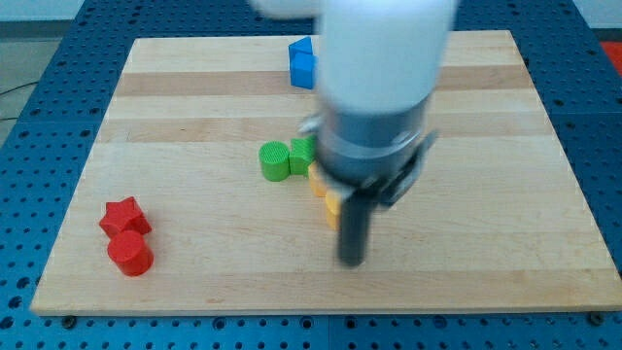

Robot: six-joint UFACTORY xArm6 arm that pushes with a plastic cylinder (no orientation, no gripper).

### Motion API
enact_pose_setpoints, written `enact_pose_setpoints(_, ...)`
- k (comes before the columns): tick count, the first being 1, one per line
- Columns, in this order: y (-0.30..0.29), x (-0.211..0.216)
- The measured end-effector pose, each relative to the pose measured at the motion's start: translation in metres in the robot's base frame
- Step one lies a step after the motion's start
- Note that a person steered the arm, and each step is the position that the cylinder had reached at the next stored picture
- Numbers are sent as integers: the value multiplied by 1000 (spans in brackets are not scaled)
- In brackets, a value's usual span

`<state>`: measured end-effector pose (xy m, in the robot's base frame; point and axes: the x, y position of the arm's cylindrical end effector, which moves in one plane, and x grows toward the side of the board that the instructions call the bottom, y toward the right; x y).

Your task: Split red star from red circle

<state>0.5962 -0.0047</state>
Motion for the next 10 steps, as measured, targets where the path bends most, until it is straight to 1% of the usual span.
enact_pose_setpoints(1, -111, 22)
enact_pose_setpoints(2, -171, -3)
enact_pose_setpoints(3, -186, -46)
enact_pose_setpoints(5, -197, -32)
enact_pose_setpoints(6, -209, -68)
enact_pose_setpoints(7, -198, -120)
enact_pose_setpoints(8, -190, -104)
enact_pose_setpoints(9, -199, -72)
enact_pose_setpoints(10, -247, -72)
